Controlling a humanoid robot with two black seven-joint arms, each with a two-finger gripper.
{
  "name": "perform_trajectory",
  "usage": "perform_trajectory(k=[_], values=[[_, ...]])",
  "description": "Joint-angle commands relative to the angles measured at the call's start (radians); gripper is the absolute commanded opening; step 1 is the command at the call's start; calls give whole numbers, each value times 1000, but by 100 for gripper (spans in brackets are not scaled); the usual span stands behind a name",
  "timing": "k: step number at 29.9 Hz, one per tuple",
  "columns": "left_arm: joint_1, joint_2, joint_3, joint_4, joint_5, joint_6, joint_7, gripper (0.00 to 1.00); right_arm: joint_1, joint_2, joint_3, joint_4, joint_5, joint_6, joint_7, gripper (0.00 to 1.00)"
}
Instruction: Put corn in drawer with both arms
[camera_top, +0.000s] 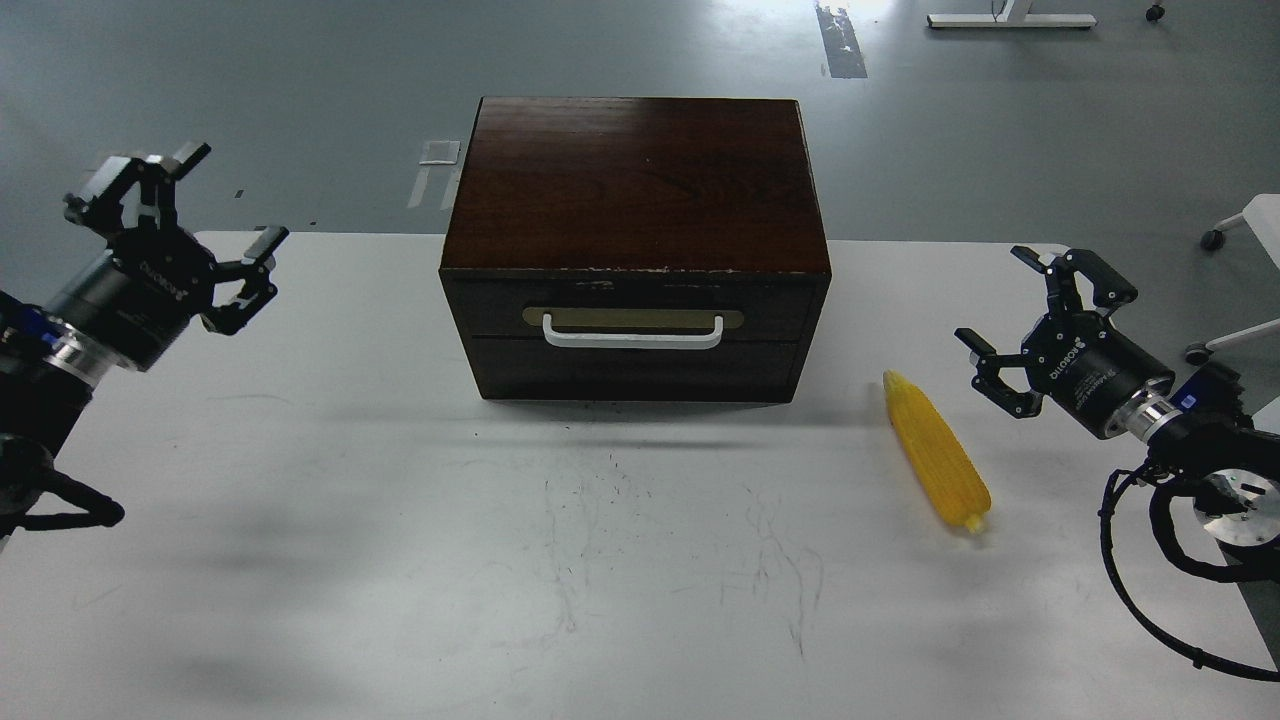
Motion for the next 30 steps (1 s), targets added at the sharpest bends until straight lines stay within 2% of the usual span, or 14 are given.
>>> perform_trajectory(k=[1, 4, 6, 8, 12, 15, 18, 19, 21, 24, 30], values=[[-127, 57, 3, 0, 189, 0, -4, 99, 1, -2, 4, -1, 0, 1, 0, 100], [-262, 66, 3, -16, 457, 0, -6, 99, 3, -4, 4, -1, 0, 2, 0, 100], [-306, 62, 3, -31, 558, 0, -7, 99, 3, -7, 4, -1, 0, 2, 0, 100], [-401, 55, 5, -91, 732, 0, -9, 99, 4, -18, 4, -1, 0, 2, 0, 100], [-509, 39, 23, -183, 917, 0, -14, 99, 4, -21, 4, -1, 0, 2, 0, 100], [-663, -49, 115, -247, 1094, 0, -14, 99, 6, -21, 4, -1, 0, 2, 0, 100], [-831, -145, 291, -243, 1226, 0, -14, 99, 14, -21, 4, -1, 0, 1, 0, 100], [-831, -146, 292, -243, 1227, 0, -14, 99, 14, -21, 4, -1, 0, 1, 0, 100], [-927, -217, 424, -232, 1334, 0, -14, 99, 18, -22, 4, -1, 0, -1, 0, 100], [-981, -294, 529, -230, 1444, 0, -14, 99, 18, -33, 6, -1, 0, -1, 0, 100], [-998, -388, 649, -226, 1613, 0, -14, 99, 17, -47, 12, 1, 0, 2, 0, 100]])
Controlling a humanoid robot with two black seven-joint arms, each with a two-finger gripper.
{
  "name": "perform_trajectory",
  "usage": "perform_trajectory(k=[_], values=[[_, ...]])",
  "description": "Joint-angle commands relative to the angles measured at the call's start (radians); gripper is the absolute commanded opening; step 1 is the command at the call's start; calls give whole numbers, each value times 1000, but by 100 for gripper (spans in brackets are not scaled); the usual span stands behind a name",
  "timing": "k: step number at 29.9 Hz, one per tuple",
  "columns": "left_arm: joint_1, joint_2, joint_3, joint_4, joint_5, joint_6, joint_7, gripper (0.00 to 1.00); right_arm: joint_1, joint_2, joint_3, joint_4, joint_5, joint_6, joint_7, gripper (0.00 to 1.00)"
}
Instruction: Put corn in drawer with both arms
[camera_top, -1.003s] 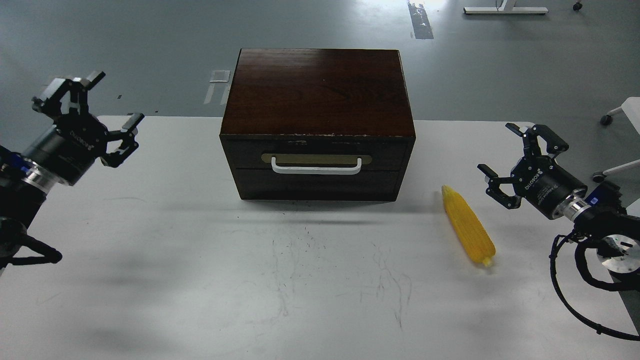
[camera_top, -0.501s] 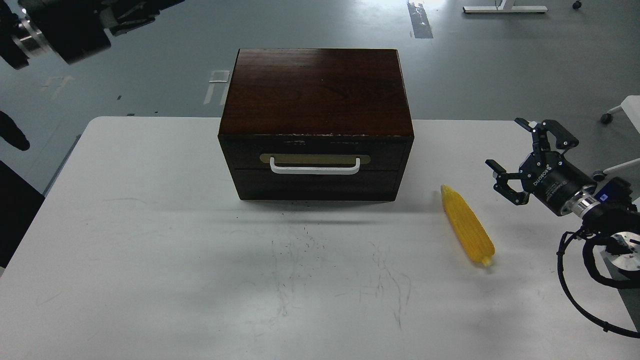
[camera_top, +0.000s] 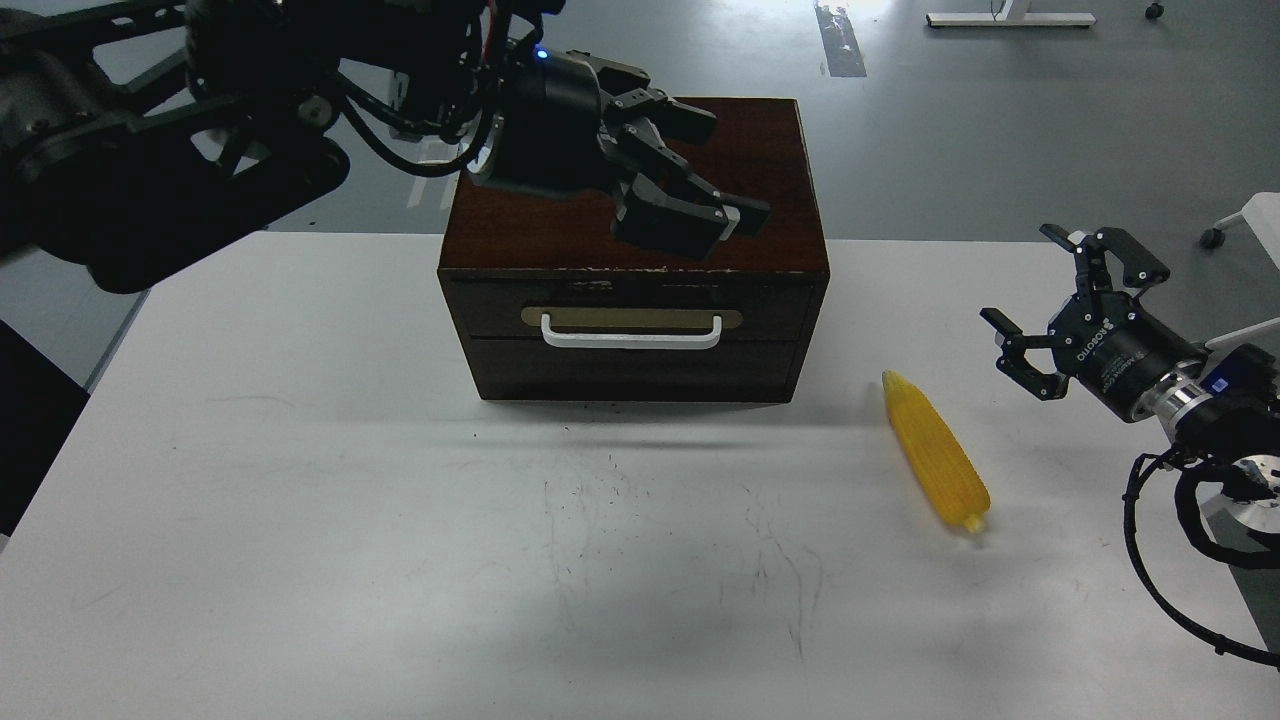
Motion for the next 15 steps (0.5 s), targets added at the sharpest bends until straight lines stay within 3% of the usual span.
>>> perform_trajectory(k=[1, 15], values=[[-6, -54, 74, 3, 108, 0, 0, 99, -2, -8, 8, 1, 0, 1, 0, 100], [-16, -160, 285, 103, 283, 0, 0, 99, -3, -8, 11, -1, 0, 1, 0, 100]])
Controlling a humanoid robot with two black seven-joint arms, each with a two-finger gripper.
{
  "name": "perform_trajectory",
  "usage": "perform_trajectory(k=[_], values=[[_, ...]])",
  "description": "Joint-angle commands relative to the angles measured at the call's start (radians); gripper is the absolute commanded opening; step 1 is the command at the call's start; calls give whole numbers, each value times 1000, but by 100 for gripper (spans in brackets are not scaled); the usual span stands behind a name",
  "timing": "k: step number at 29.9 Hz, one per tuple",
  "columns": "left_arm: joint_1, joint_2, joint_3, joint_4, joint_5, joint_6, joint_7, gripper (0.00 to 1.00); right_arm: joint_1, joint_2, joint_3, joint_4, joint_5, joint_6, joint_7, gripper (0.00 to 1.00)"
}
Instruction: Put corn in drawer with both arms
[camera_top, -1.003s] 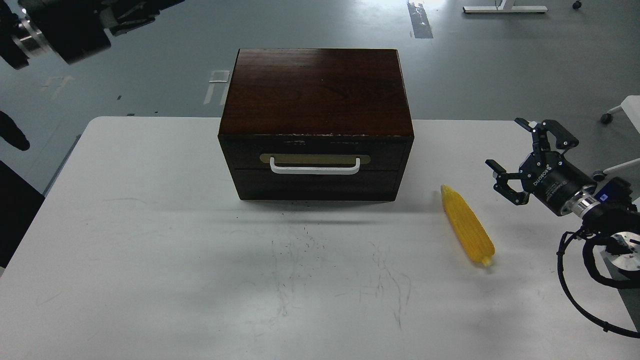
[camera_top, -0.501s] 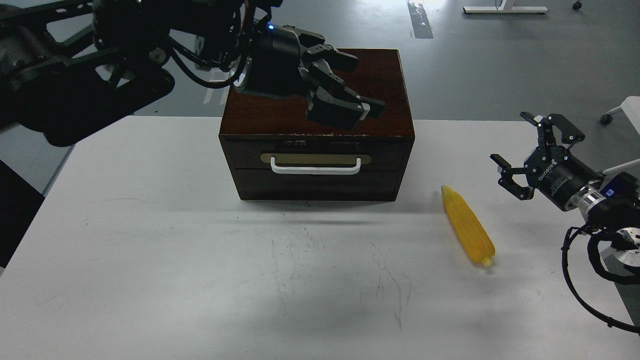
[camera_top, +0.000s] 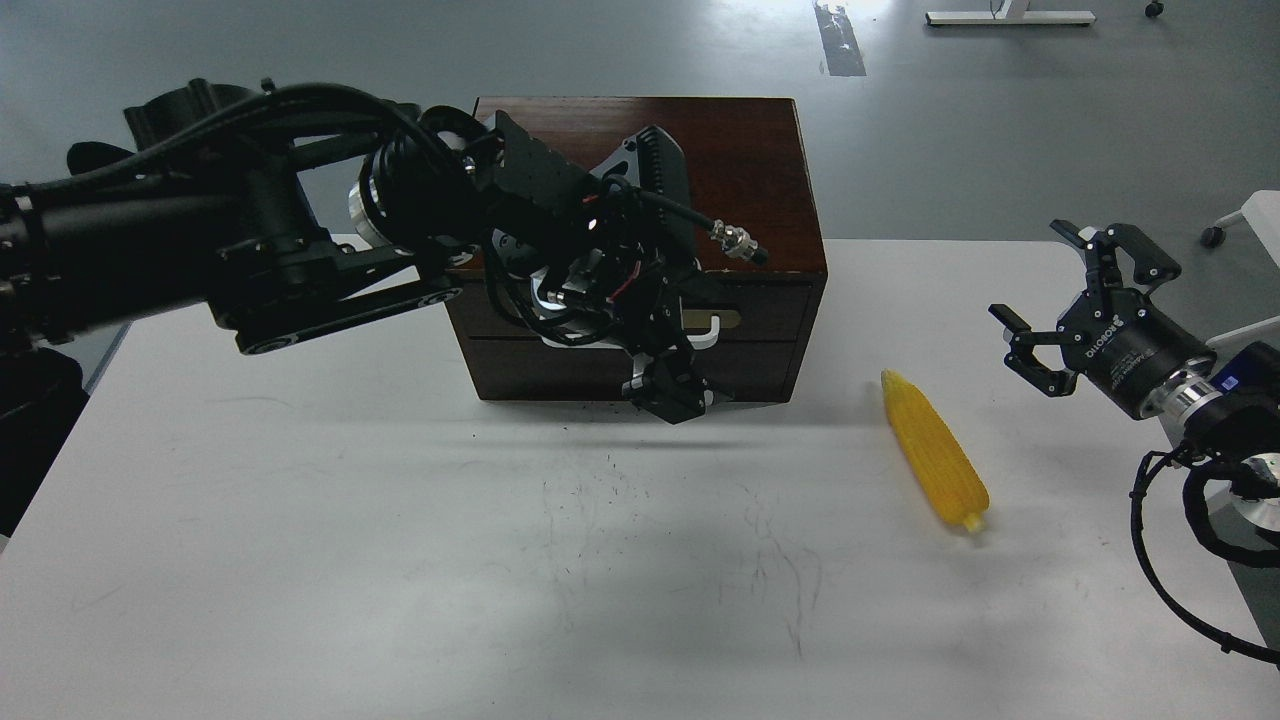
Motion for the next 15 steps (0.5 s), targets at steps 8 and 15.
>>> perform_trajectory(k=[8, 15], values=[[6, -14, 77, 56, 30, 0, 0, 99, 0, 0, 0, -1, -1, 0, 0, 100], [12, -14, 92, 72, 30, 0, 0, 99, 0, 0, 0, -3, -1, 0, 0, 100]])
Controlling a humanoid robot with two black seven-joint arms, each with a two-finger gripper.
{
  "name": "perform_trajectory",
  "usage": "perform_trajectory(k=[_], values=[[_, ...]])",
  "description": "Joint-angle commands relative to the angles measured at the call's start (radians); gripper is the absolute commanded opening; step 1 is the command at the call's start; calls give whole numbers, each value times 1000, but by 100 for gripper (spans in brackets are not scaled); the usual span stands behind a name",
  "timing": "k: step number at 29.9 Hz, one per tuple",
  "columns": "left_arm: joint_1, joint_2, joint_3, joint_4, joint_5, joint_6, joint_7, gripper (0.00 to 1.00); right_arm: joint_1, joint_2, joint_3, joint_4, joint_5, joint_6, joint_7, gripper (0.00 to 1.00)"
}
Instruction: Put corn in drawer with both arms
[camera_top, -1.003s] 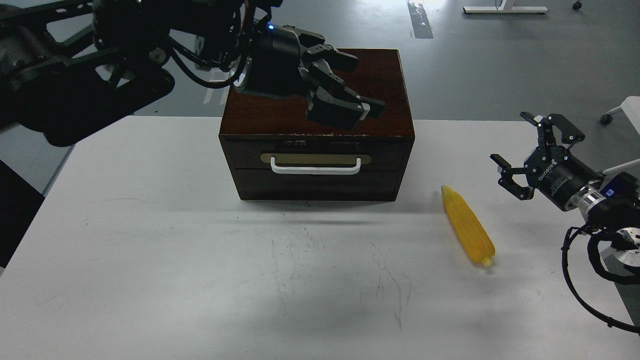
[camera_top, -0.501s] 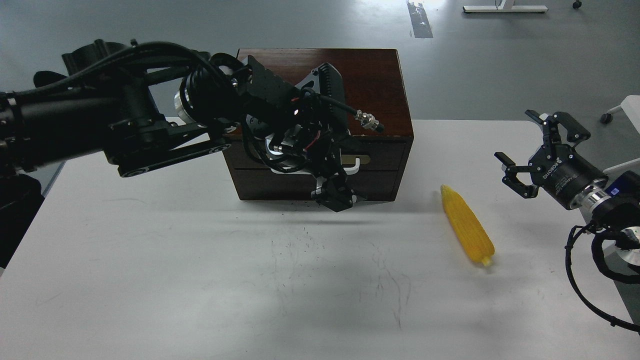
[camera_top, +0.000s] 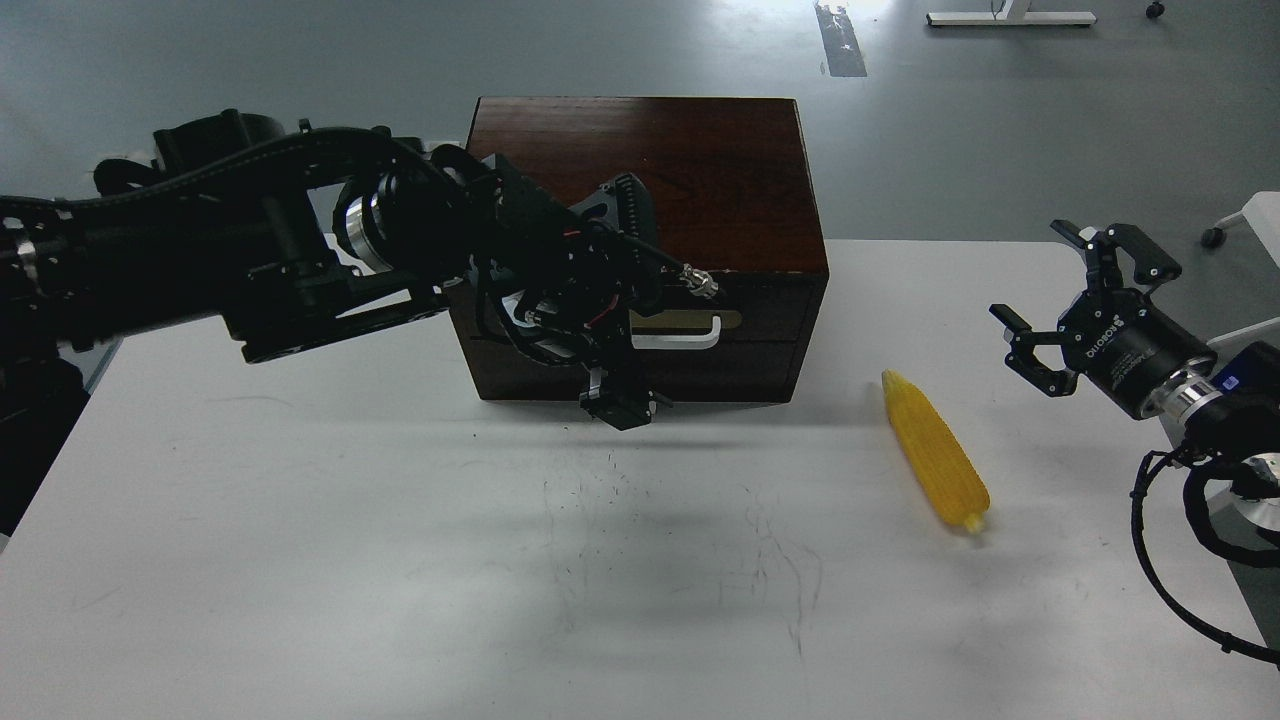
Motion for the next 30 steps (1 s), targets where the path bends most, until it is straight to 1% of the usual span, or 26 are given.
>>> perform_trajectory(k=[1, 30], values=[[1, 1, 10, 3, 0, 0, 0, 99, 0, 0, 0, -1, 0, 0, 0, 100], [25, 0, 29, 9, 2, 0, 0, 99, -1, 0, 0, -1, 0, 0, 0, 100]])
